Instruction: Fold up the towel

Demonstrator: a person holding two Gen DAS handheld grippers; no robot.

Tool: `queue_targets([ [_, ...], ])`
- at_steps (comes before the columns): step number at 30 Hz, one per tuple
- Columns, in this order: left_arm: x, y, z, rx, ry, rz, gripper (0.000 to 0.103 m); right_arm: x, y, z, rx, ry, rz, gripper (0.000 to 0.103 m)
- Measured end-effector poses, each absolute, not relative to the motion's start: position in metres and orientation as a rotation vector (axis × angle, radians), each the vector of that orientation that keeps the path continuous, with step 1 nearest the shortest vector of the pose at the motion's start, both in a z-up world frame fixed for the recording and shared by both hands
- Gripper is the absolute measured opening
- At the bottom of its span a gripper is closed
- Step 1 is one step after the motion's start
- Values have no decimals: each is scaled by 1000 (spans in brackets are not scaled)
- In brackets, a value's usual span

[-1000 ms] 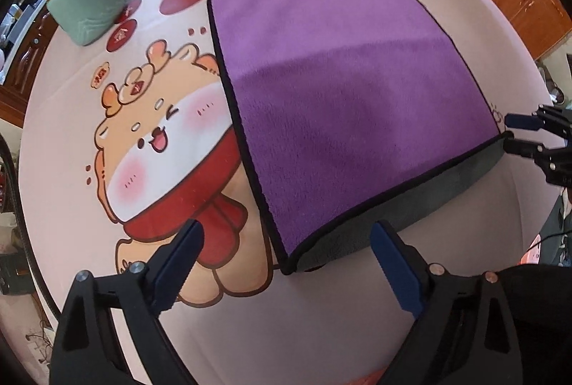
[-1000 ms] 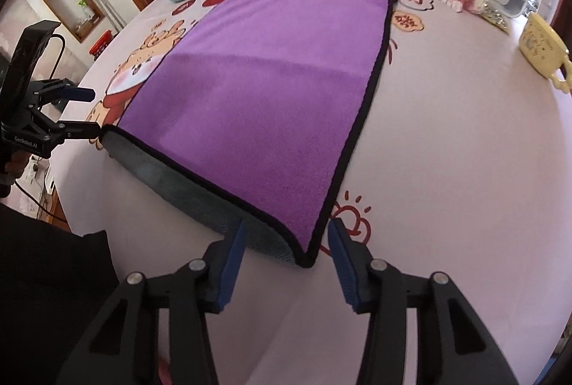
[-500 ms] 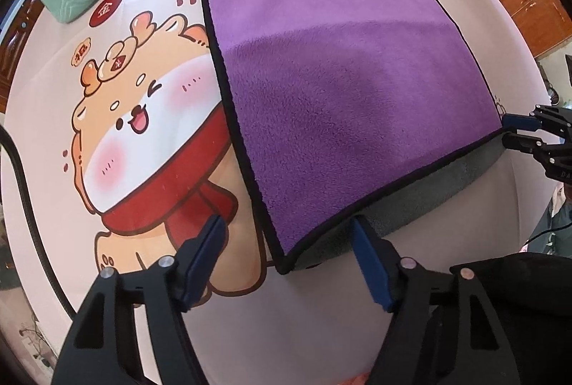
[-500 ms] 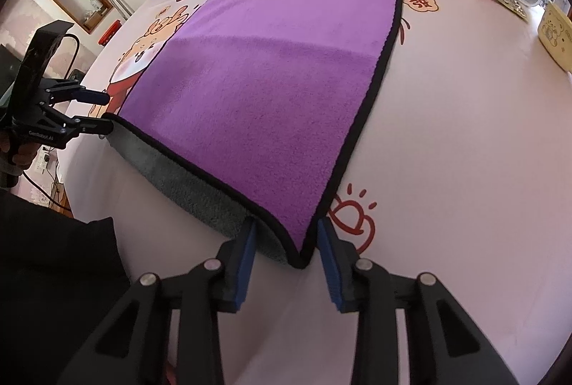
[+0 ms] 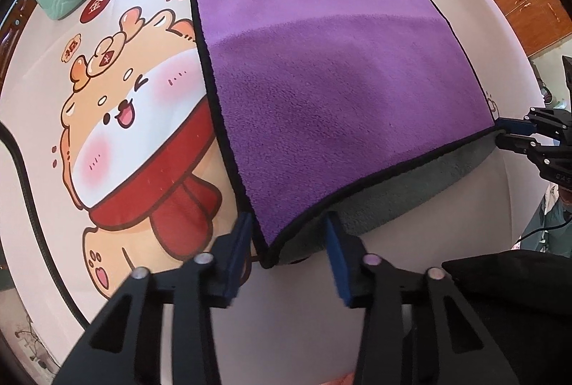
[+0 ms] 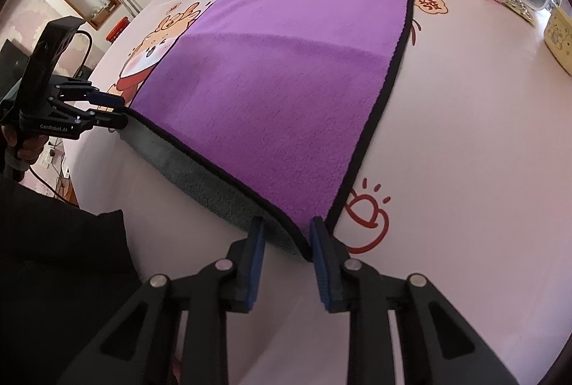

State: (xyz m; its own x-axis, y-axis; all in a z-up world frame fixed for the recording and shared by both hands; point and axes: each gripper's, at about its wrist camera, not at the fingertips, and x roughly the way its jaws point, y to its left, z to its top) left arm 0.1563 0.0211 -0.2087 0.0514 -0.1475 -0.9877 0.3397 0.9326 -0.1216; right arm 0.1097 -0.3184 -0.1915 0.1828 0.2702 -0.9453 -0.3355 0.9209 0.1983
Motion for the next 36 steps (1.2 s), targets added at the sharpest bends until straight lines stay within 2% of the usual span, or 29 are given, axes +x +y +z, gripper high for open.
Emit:
queue_targets([
  [5,153,18,-209,151,1475,-383,21,110,-318,-192,-66,1315,422,16],
  [6,153,19,-209,155,1473,-379,14,110,-318,-192,-69,1314,424,15],
  [10,153,22,-211,133,1480,-373,6,108,-319,-189,-73,1297,431,5],
  [22,149,28,-196,107,1452,-373,4,111,-321,-182,-57,1277,418,4],
  [36,191,36,-132,106,1304,-335,4,153,-318,-121,-100,1126,332,4],
])
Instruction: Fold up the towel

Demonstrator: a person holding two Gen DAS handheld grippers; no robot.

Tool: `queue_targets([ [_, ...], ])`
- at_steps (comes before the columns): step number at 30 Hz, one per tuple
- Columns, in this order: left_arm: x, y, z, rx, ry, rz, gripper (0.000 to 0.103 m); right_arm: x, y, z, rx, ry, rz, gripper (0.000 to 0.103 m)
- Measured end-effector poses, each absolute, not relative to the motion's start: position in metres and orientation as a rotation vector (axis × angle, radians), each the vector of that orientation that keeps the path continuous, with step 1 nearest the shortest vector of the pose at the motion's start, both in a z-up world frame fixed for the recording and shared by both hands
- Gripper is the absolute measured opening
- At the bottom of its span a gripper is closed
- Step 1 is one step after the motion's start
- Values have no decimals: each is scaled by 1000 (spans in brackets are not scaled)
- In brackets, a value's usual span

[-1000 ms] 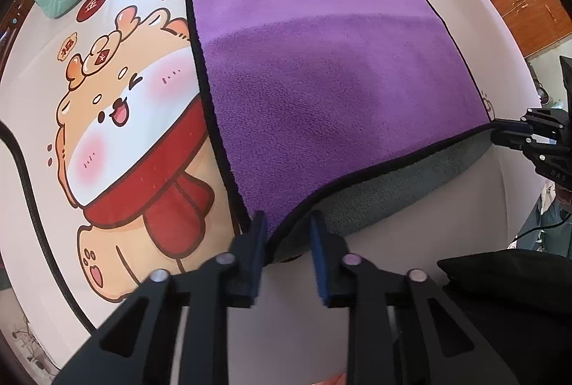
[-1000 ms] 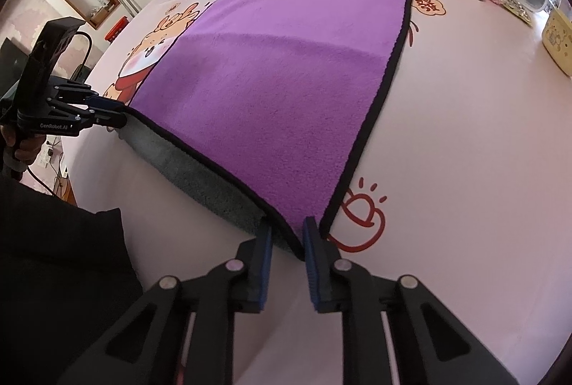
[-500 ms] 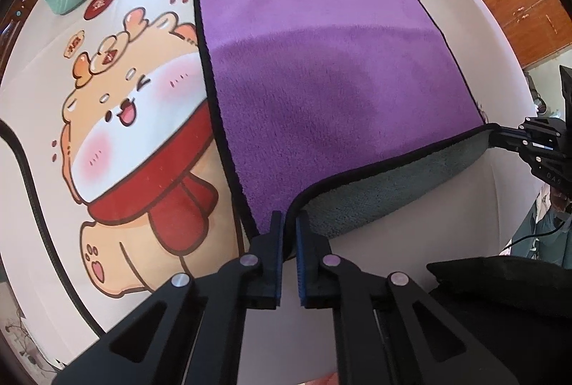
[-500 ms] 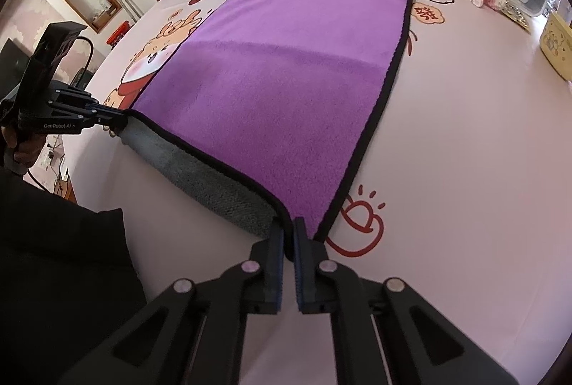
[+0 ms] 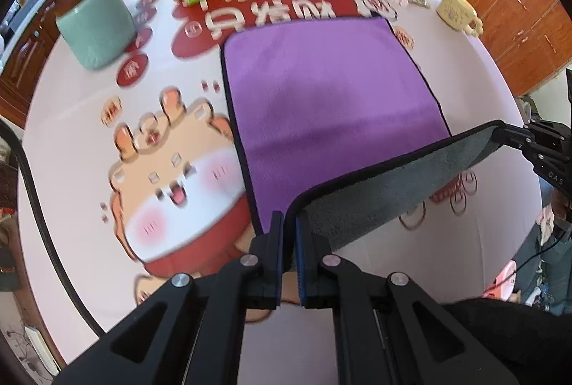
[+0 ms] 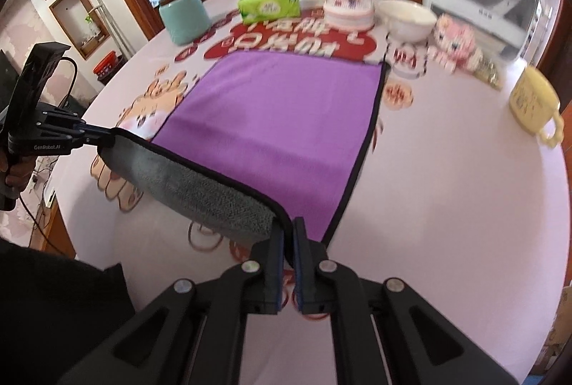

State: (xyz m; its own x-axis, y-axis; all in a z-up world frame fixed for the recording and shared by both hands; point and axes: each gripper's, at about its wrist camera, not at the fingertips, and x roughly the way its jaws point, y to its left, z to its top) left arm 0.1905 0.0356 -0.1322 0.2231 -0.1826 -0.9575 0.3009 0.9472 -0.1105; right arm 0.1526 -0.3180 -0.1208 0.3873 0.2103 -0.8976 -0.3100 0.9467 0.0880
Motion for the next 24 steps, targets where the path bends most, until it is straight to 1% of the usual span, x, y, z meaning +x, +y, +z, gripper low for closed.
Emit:
queue_targets([
  [8,243,33,-105,130,1201,-289,4,199,-315,-96,-142,1035,297,4],
  [14,287,24,-98,162,1147,-266,4,238,-319,-94,-159,996,248,4],
  [19,321,21,-105,161,1136,-243,4,275,-325,-95,-139,970,225,4],
  [24,353,21,-126,141,1161,-220,4,305,-330,-104,-119,964,217,4],
])
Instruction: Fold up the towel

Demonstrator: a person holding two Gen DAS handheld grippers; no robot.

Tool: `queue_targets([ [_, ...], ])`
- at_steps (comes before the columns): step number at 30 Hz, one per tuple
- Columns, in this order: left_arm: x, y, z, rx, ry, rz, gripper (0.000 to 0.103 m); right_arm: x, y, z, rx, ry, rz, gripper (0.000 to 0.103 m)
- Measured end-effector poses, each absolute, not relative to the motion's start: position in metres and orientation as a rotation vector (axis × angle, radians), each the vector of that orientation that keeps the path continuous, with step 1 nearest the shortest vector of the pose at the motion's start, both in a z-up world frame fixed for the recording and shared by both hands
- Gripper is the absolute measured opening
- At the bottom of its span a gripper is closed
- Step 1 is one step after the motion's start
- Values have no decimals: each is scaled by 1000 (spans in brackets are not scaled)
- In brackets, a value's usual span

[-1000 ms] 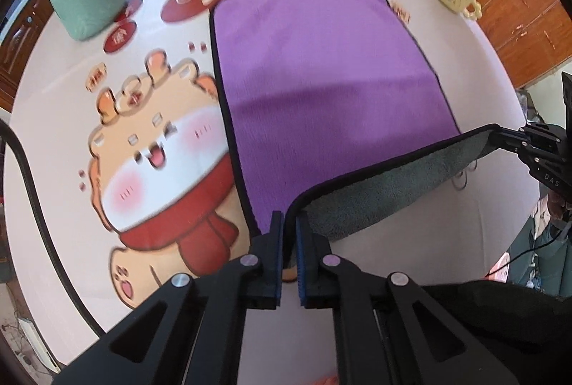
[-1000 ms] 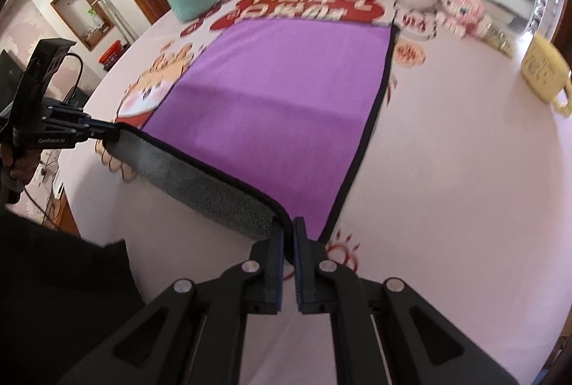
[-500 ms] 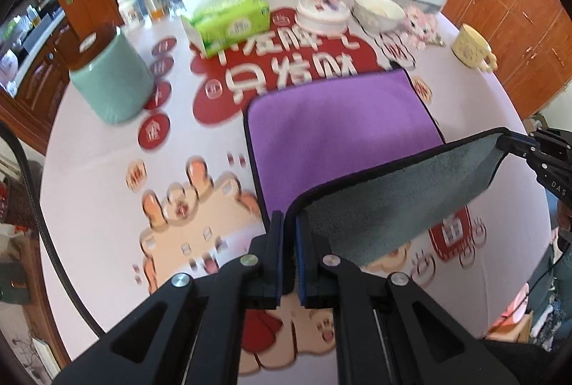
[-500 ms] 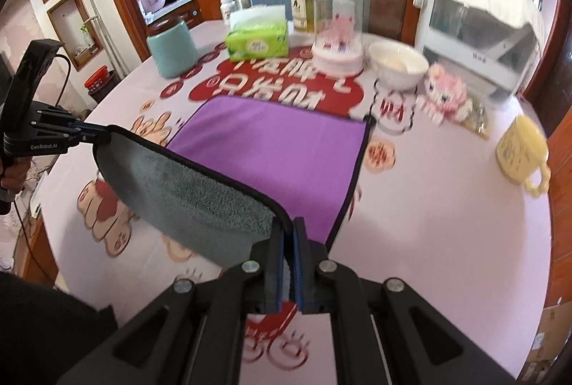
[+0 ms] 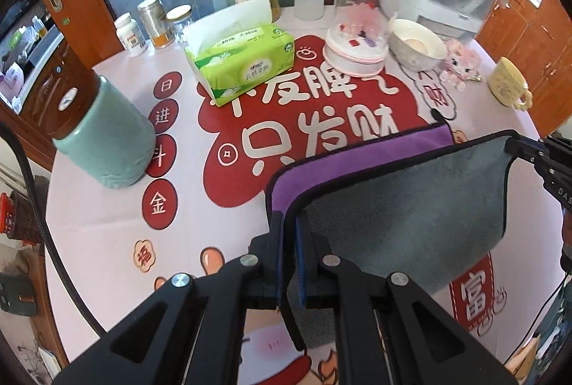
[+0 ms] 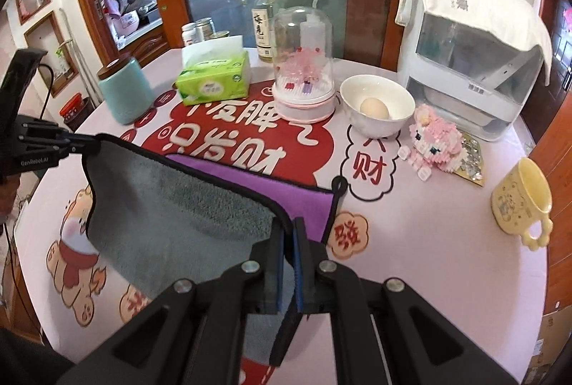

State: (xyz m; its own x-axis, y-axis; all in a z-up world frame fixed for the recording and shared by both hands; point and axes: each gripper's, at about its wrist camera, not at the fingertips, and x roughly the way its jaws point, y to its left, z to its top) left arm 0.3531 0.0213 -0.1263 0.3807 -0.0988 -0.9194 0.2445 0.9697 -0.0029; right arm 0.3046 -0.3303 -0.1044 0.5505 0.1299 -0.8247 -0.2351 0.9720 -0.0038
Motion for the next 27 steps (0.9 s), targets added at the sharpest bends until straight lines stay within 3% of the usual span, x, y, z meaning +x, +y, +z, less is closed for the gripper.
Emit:
queue_targets([
  [8,379,20,-156,131,1205,-197,5,338,-338,-132,-65,983,209,5],
  [11,383,22,-162,130,1210,-173,13,346,-339,-139,-48,995,203,6],
  [12,384,23,-164,133,1216,-162,27,348,-340,-142,-45,999,199,6],
  [13,386,24,-165,136,1220,-149,36,350,-340,-145,-43,1008,192,9],
  [20,384,35,-164,104,1220,-108,45,353,-346,-145,-12,1007,166,40],
  [27,367,40,-145,91,1193,-66,54,346,-346,-132,7,997,143,41],
])
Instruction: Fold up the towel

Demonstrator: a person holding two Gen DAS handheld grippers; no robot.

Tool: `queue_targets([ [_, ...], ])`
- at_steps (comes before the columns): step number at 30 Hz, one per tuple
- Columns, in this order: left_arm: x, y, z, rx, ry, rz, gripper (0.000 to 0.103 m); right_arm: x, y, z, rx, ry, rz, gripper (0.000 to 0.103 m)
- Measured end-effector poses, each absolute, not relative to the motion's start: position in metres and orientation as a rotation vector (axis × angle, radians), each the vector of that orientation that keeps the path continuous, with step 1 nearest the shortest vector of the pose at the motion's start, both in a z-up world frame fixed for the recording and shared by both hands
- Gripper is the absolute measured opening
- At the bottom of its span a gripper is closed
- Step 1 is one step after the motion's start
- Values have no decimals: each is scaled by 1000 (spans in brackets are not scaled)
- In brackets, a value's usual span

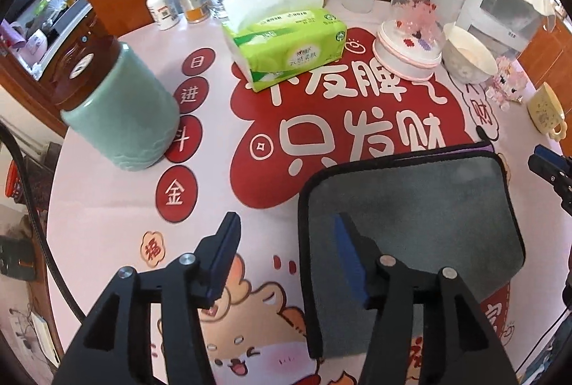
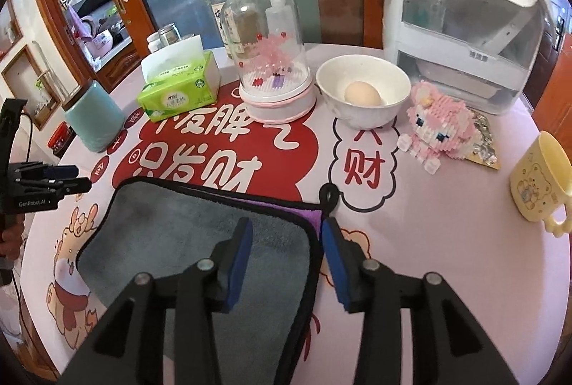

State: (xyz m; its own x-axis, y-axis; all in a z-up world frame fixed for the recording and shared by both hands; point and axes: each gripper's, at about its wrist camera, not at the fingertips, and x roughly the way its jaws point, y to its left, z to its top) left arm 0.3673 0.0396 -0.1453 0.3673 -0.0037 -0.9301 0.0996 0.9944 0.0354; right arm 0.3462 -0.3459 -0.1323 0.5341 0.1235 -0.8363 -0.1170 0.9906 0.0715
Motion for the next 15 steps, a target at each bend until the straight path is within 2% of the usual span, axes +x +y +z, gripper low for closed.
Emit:
queue_targets([
  [6,334,42,-112,63,1158,-57,55,321,-333,-104,32,958,144,41],
  [9,310,45,-92,48,1138,-51,60,301,-322,-88,36,939,136,41],
  [15,255,55,-61,19,1111,-51,64,249,-298,-60,40,901,95,56],
])
